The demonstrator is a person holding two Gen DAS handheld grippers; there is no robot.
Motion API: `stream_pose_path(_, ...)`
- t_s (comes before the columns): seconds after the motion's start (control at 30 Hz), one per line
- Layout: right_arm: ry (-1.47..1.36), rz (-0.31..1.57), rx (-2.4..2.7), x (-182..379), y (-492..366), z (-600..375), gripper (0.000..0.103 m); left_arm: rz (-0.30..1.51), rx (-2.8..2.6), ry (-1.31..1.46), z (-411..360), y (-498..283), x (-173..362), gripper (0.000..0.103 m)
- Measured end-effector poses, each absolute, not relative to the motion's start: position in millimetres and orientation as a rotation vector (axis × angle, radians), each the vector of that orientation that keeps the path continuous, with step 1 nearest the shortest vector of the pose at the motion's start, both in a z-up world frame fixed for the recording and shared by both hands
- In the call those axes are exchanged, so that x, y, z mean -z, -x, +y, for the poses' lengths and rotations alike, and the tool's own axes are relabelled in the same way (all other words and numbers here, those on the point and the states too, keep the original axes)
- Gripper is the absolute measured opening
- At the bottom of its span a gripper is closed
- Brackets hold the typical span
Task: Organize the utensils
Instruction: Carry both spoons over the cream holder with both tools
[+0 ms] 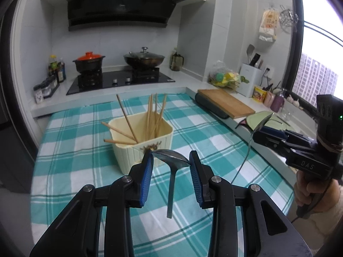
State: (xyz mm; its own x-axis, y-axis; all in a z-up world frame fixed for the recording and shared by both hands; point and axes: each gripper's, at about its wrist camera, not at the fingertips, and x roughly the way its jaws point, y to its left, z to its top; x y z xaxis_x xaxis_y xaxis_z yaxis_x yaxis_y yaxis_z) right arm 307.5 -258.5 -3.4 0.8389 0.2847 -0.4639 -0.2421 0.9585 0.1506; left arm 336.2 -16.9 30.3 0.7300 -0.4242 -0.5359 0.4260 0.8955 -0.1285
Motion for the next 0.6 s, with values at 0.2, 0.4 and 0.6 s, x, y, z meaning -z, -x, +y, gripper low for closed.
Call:
stream_pose_path(0.2,-0.079,0.467,-0.302,-39,-354,-249,0.041,0.531,0.420,-0.004,-6,-383,-83,0.034)
stream_pose_path(0.4,-0.059,0.392,-0.322,-80,-413,-230,0.041,0.492,0.346,0.010,-3,-446,-108,0.034)
stream_pose_path(0.6,-0.043,0.350,-0.362,-80,-471,-204,0.041,0.535,0.292,0.057,-4,-501,-78,0.034)
